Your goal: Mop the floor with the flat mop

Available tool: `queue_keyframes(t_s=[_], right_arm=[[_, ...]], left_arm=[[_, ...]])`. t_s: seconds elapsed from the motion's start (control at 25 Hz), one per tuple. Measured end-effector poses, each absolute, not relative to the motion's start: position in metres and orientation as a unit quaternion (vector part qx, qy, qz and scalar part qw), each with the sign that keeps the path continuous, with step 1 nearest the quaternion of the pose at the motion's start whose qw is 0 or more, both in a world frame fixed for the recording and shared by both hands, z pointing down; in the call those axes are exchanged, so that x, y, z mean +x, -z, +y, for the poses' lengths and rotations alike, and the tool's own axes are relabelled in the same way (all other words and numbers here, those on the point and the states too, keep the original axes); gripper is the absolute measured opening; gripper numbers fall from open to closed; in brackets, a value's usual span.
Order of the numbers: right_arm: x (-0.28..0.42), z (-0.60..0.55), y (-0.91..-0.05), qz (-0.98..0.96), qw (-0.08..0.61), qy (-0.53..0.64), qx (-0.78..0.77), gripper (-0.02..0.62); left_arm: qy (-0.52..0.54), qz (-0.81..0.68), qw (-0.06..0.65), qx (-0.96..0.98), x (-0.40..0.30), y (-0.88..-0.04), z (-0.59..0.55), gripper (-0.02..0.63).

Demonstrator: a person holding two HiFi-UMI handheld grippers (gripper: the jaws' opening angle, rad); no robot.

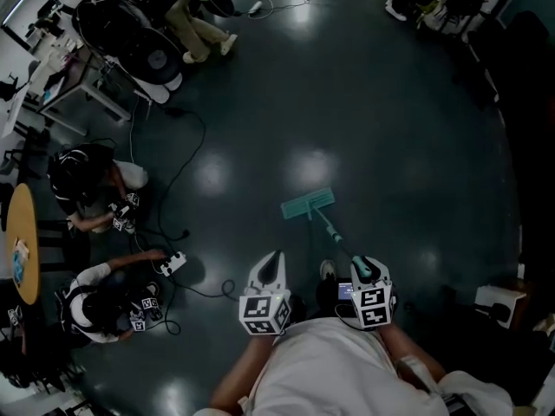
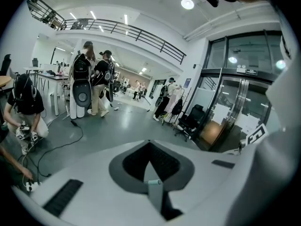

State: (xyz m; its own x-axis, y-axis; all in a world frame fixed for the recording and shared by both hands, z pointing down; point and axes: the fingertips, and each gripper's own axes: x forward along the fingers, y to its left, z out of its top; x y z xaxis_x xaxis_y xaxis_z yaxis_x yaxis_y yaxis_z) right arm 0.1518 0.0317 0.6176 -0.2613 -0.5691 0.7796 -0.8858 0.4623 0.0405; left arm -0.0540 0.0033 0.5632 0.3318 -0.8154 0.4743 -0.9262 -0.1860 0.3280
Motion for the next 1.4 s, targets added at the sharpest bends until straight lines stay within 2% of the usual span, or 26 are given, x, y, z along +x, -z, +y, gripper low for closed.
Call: queue_keyframes(t_s=[0.68,1.16,1.4], right_arm=[[0.165,0.080,-0.672,-0.733,0.399,-0.283,0.473,0.112],[0.085,-0.154,-0.750,-0.770,0.371,-0.196,0.481,0.112],[0.087,-0.169,-0.750,-0.767,0.376,-0.202,0.479,0.112]], left_arm=[[-0.113,-0.550,0.309,0.767,-0.045,-0.577,0.025,0.005],[-0.113,-0.585,0.315,0.739,-0.060,-0.578,0.029,0.005],[-0.101,-0.597,0.315,0.731,-0.071,-0.577,0.031,0.005]])
